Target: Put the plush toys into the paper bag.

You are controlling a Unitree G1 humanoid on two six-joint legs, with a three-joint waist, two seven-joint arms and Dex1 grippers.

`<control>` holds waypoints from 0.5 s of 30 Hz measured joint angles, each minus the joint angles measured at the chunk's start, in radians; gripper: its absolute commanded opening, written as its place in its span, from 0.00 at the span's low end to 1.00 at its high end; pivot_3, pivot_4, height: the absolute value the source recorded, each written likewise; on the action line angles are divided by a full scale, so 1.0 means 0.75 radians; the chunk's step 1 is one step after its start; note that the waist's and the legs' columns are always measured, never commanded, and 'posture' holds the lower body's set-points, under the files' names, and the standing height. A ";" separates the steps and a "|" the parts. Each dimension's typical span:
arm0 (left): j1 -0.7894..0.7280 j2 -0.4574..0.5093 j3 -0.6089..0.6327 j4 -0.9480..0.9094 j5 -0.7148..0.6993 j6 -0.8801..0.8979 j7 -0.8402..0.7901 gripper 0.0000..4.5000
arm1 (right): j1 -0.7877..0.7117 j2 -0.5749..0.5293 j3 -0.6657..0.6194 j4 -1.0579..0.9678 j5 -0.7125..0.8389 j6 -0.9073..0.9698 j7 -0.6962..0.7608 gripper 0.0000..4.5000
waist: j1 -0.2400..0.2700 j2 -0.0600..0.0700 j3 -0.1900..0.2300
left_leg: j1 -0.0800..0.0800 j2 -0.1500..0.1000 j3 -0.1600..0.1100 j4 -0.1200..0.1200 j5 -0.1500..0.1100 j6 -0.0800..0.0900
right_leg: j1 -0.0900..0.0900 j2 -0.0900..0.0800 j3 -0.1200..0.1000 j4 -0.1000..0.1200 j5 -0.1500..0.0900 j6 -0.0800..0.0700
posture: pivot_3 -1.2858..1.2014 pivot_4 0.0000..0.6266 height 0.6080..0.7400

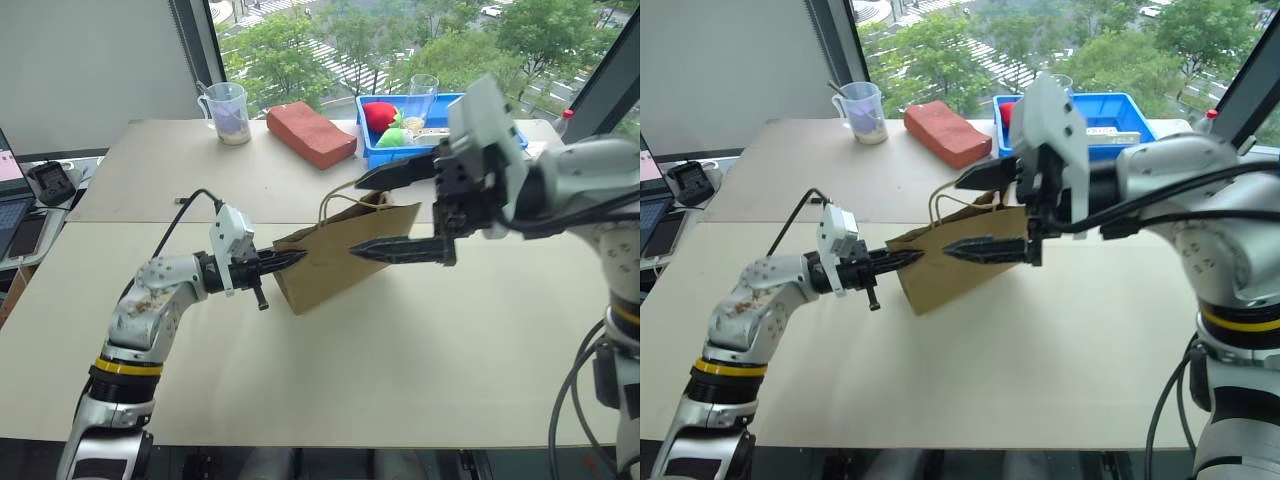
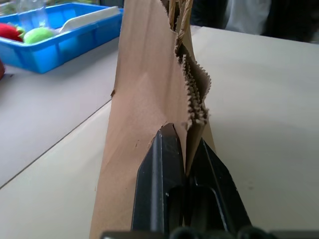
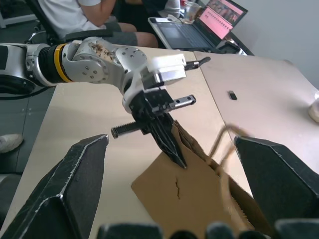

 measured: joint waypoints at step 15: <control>-0.351 -0.058 -0.197 0.683 0.123 -0.334 -0.622 0.01 | -0.200 -0.272 -0.046 0.198 0.109 0.178 0.269 1.00 | -0.008 0.000 0.000 | -0.001 0.000 0.005 0.001 -0.003 0.006 | 0.001 0.000 -0.002 0.001 0.000 0.000 | 0.52 0.24 1.00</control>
